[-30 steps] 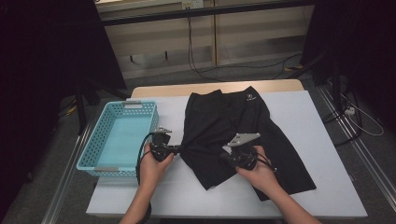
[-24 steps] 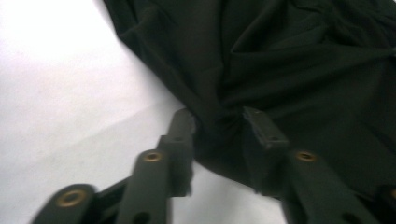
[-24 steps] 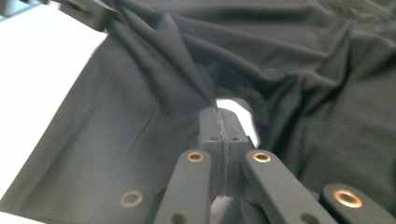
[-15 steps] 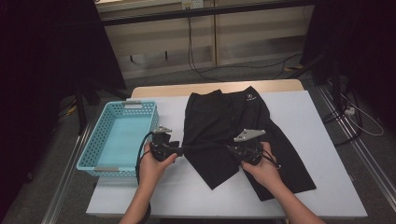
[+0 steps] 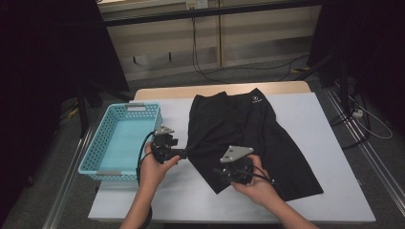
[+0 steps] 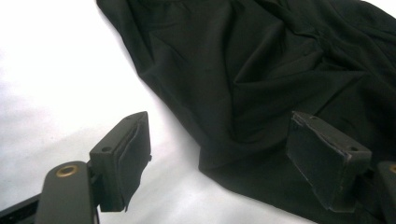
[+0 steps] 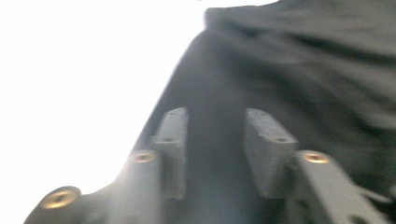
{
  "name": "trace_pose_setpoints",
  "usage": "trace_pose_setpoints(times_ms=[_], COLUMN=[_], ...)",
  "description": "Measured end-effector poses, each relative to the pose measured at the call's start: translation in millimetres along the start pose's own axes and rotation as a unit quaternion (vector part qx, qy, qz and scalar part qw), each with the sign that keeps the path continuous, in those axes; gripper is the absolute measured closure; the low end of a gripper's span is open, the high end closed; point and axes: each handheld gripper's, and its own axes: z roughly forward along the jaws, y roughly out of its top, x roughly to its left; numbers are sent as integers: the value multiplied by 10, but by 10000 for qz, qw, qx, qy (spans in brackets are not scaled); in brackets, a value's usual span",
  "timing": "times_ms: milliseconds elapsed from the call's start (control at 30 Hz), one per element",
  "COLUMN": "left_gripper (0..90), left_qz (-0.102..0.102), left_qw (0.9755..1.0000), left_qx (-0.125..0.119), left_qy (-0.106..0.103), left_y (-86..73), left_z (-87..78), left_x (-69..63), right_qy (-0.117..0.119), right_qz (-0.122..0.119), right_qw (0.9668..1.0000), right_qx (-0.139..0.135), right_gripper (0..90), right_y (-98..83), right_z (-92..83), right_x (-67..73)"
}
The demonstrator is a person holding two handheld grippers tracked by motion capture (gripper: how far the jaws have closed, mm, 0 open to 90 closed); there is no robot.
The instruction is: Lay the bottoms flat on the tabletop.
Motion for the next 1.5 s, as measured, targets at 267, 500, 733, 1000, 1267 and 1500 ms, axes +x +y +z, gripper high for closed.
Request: trace_pose_setpoints(times_ms=[267,500,733,1000,1267,1500], left_gripper=[220,220,220,218,214,212], left_qz=[-5,-45,-52,17,34,77], left_qw=[10000,10000,10000,10000,9999,9997], left_qx=[19,-2,-46,12,119,222], left_qy=[-18,-4,12,55,12,41], left_y=[4,1,15,10,-4,-24], left_z=[-7,-14,-50,-72,-37,-28], left_x=[1,9,16,13,-23,-62], right_qy=[512,607,1221,908,-211,-452], right_qz=[-349,-180,-124,-67,466,896], right_qw=[9974,9975,9923,9958,9985,9949], right_qx=[357,317,178,-5,-202,37], right_gripper=[658,900,900,512,493,649], right_y=[-8,-1,95,138,29,-83], right_z=[220,276,351,273,-9,7], right_x=[292,260,441,394,-181,-472])
